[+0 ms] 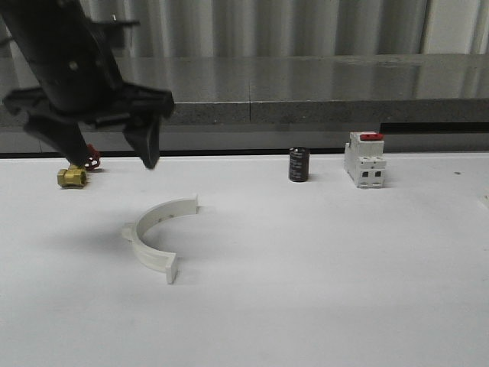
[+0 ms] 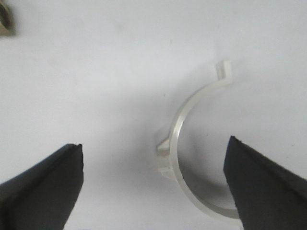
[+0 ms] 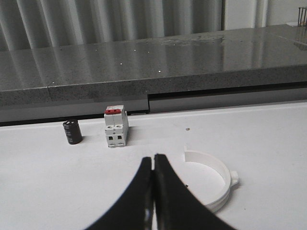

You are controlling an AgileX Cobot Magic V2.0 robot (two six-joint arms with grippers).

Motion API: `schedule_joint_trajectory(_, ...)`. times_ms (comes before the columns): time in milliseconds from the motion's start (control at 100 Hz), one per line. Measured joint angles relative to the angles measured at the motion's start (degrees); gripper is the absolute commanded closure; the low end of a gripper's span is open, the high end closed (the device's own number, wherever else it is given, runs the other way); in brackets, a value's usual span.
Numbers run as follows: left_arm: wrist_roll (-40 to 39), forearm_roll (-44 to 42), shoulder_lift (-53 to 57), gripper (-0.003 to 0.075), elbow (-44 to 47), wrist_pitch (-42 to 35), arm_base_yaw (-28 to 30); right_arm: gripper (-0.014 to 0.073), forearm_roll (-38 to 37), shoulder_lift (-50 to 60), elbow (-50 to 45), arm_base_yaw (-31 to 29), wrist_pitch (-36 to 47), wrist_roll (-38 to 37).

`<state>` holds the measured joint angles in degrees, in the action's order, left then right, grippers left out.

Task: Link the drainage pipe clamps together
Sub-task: 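Set the half-ring down in the table center and open the left gripper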

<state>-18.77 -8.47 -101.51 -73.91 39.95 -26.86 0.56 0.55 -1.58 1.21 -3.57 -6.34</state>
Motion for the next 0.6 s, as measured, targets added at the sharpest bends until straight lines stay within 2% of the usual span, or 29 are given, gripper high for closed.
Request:
schedule_joint_trajectory(250, 10.6, 2.2, 13.0, 0.0135, 0.1, -0.3, 9.0, 0.0659, 0.0, 0.0, 0.0, 0.0, 0.0, 0.0)
schedule_joint_trajectory(460, 24.4, 12.6, 23.7, 0.0136, 4.2, -1.3, 20.3, 0.0659, 0.0, 0.0, 0.0, 0.0, 0.0, 0.0)
schedule_joint_trajectory(600, 29.8, 18.1, 31.7, 0.0136, 10.5, -2.4, 27.1, 0.0659, 0.0, 0.0, 0.0, 0.0, 0.0, 0.0)
